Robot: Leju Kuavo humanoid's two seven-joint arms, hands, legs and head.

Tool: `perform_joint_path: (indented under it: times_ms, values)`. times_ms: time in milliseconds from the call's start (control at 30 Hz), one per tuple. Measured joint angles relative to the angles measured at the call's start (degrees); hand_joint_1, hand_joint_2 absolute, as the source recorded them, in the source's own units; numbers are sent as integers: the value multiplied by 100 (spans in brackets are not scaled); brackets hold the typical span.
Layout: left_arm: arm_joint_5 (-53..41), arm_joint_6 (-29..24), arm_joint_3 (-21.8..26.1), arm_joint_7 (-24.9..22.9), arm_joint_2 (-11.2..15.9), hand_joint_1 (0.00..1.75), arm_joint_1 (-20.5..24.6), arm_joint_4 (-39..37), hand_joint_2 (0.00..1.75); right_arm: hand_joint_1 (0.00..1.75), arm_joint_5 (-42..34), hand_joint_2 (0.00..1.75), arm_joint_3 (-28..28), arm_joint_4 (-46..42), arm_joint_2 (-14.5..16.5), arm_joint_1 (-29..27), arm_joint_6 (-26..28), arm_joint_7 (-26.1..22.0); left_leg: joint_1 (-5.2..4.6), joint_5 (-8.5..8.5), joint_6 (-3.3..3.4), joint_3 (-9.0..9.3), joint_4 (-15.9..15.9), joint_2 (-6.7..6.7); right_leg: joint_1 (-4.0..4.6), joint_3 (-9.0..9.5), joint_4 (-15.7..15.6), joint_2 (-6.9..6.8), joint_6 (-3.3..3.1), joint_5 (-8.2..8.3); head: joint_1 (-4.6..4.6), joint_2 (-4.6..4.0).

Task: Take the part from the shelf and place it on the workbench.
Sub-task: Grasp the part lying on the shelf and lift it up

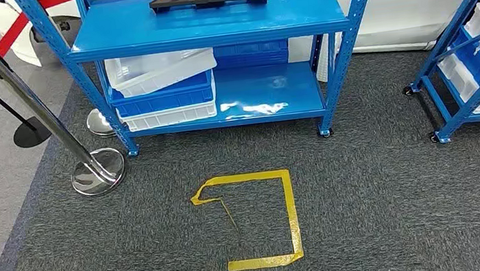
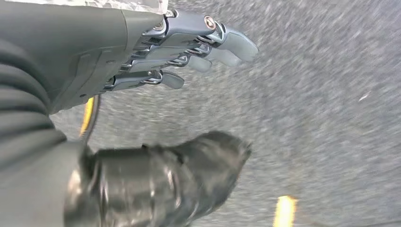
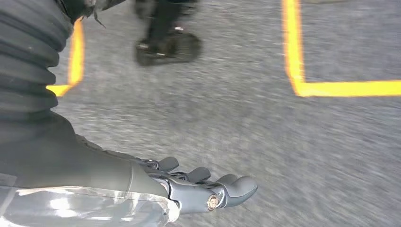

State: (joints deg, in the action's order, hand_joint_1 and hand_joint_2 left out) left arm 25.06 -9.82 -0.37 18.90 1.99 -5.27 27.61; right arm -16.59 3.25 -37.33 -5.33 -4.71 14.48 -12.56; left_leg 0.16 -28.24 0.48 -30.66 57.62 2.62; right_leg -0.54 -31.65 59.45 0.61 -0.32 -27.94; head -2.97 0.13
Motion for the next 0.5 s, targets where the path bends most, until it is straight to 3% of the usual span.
perform_joint_path:
  times_ms: [33,67,133,500]
  values:
    - [58,-30,-6,49,4,0,18,5,0,0,-46,58,8,-51,-9,14,37,-32,0,0,0,0,0,0,0,0,0,0,0,0,0,0]
    - [112,-56,-13,97,8,0,37,10,0,0,-87,87,19,-96,-20,29,67,-64,0,0,0,0,0,0,0,0,0,0,0,0,-1,0]
    - [317,-162,-37,281,24,0,114,27,0,0,-250,175,67,-284,-63,92,184,-191,0,2,0,0,0,0,0,1,0,0,-1,1,-1,0]
    - [847,-564,-427,1117,149,0,594,48,0,0,-456,175,579,-1708,-393,810,603,-434,0,14,0,-2,4,1,0,3,0,-1,-1,11,-1,0]
